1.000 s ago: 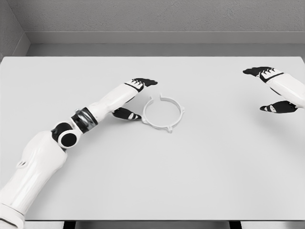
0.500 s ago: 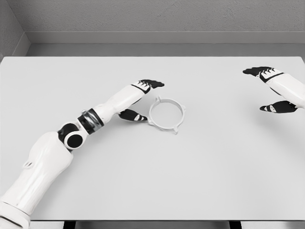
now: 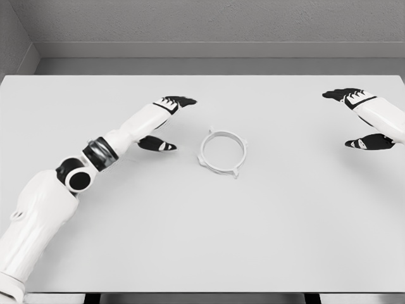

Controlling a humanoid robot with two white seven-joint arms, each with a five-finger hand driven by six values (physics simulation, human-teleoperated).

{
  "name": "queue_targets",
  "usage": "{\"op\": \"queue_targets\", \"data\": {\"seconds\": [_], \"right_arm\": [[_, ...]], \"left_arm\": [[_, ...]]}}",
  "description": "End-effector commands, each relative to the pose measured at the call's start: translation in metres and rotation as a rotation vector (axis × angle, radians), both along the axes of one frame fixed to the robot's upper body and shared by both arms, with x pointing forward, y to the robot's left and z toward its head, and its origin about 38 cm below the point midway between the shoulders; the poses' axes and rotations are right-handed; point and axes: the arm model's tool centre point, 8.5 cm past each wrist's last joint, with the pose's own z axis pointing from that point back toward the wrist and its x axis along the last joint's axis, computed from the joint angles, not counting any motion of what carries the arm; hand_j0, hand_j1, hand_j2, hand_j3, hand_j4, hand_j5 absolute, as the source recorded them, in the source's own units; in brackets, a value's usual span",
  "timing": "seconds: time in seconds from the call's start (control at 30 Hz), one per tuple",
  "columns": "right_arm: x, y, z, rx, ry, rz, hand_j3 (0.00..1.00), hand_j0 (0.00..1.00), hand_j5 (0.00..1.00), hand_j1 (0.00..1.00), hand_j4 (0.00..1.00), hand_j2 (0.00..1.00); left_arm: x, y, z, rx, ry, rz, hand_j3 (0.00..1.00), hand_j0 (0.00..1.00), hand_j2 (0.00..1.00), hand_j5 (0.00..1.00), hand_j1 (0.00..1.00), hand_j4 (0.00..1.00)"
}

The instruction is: Assemble PVC drainage pipe clamps

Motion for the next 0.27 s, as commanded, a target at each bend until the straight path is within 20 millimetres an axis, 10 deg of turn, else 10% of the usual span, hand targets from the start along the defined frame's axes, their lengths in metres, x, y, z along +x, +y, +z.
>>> {"op": "queue_targets", "data": {"seconds": [0.0, 0.07, 0.23], "right_arm": [[0.000, 0.000, 0.001, 0.007, -0.001, -0.001, 1.00, 1.00, 1.00, 1.00, 1.00, 1.00], [0.000, 0.000, 0.001, 0.007, -0.001, -0.001, 1.00, 1.00, 1.00, 1.00, 1.00, 1.00], [0.000, 0.000, 0.001, 0.007, -0.001, -0.001, 1.00, 1.00, 1.00, 1.00, 1.00, 1.00]], "left_arm": [[0.004, 0.086, 0.022, 0.097, -0.033, 0.125, 1.00, 1.00, 1.00, 1.00, 1.00, 1.00], [0.000, 0.141, 0.042, 0.171, -0.054, 0.199, 1.00, 1.00, 1.00, 1.00, 1.00, 1.00], [0.000, 0.159, 0.048, 0.146, -0.052, 0.240, 1.00, 1.00, 1.00, 1.00, 1.00, 1.00]]}}
